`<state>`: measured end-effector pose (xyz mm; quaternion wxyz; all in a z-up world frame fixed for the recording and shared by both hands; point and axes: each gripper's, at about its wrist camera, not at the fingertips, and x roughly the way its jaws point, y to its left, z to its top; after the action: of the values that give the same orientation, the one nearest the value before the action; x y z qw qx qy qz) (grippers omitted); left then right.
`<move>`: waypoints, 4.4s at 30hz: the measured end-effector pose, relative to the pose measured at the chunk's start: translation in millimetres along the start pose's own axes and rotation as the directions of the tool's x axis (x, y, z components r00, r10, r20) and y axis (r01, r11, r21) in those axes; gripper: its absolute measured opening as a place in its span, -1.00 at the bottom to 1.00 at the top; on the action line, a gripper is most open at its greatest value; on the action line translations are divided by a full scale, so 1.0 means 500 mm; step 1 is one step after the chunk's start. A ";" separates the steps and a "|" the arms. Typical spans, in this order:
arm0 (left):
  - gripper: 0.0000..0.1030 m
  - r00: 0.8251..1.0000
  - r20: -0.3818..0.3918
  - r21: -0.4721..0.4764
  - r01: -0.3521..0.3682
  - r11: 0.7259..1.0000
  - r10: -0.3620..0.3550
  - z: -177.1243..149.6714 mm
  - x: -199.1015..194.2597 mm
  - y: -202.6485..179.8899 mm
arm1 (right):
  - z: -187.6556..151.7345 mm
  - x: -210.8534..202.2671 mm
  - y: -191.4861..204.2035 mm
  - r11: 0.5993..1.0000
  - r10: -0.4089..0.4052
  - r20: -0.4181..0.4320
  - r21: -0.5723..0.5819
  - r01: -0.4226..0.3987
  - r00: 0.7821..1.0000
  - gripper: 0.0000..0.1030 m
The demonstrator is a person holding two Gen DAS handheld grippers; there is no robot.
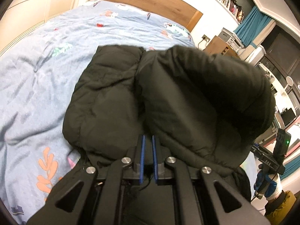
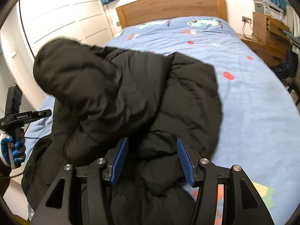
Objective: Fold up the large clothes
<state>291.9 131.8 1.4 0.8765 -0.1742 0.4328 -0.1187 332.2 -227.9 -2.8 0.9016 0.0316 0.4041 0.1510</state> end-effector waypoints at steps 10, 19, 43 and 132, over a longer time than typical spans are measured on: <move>-0.24 0.989 0.121 0.026 0.080 0.996 -0.083 0.176 -0.038 -0.092 | 0.164 -0.061 0.053 0.999 0.045 0.127 -0.027 -0.042 0.991 0.17; -0.24 0.991 0.058 0.078 0.119 0.990 -0.123 0.256 0.062 -0.183 | 0.237 0.045 0.119 0.996 0.074 0.079 -0.060 -0.069 0.994 0.20; -0.24 0.990 -0.134 0.216 -0.012 0.976 0.042 -0.069 0.219 -0.154 | -0.048 0.142 0.180 0.974 -0.003 -0.142 -0.225 -0.029 0.990 0.28; 0.11 0.983 0.005 0.006 -0.182 0.983 0.182 -0.393 -0.366 0.048 | -0.309 -0.415 0.142 0.992 -0.117 0.032 0.046 0.115 0.993 0.63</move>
<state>26.9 179.6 11.7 0.8852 -0.1314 0.4446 -0.0392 70.3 -232.2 55.2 0.9148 0.0304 0.3928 0.0888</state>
